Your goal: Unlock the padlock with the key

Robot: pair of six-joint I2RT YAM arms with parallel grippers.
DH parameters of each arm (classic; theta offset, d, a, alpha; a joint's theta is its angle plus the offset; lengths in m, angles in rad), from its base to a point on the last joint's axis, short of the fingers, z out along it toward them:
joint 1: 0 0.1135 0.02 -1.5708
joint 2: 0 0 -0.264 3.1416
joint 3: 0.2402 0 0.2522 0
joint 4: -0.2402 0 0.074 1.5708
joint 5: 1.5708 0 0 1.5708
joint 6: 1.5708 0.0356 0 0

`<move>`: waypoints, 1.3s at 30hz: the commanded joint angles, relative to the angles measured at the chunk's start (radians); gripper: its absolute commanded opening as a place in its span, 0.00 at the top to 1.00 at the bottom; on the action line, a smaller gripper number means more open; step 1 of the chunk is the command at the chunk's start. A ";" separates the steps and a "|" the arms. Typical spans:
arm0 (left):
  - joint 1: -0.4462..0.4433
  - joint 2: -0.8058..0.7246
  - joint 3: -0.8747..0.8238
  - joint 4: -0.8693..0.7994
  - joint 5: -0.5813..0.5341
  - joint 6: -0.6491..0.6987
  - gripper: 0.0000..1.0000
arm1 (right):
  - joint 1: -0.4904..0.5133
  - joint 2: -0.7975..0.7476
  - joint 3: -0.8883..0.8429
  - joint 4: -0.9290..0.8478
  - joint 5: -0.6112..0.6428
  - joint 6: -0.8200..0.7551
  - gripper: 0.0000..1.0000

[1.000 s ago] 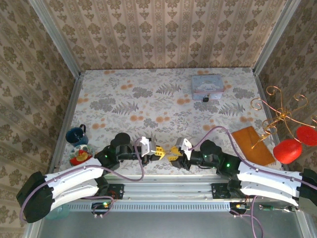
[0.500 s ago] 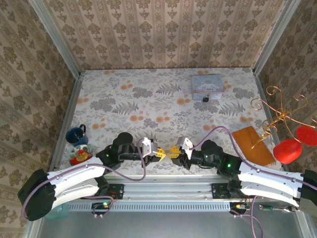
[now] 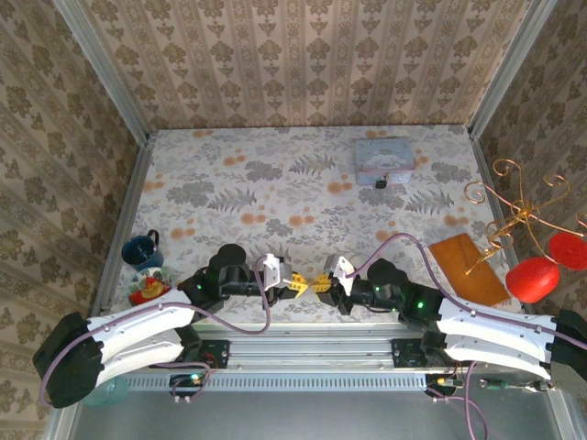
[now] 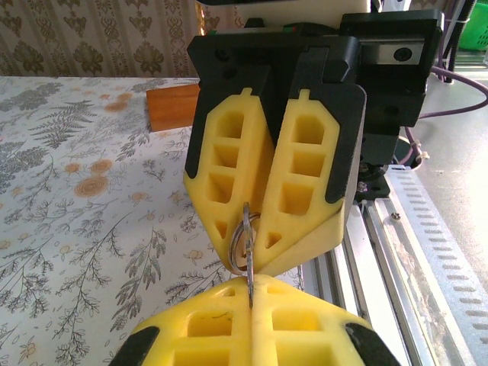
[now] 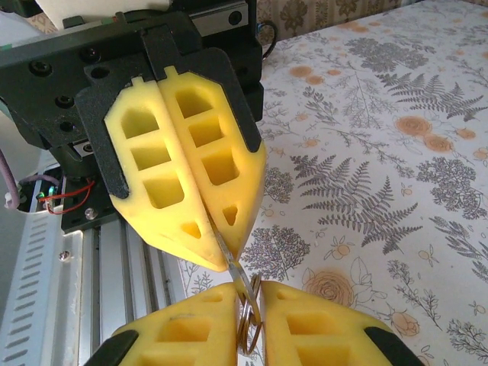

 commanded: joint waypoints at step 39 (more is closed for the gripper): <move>-0.010 0.016 0.050 -0.046 0.061 0.048 1.00 | -0.005 -0.045 -0.021 0.013 0.020 0.004 0.79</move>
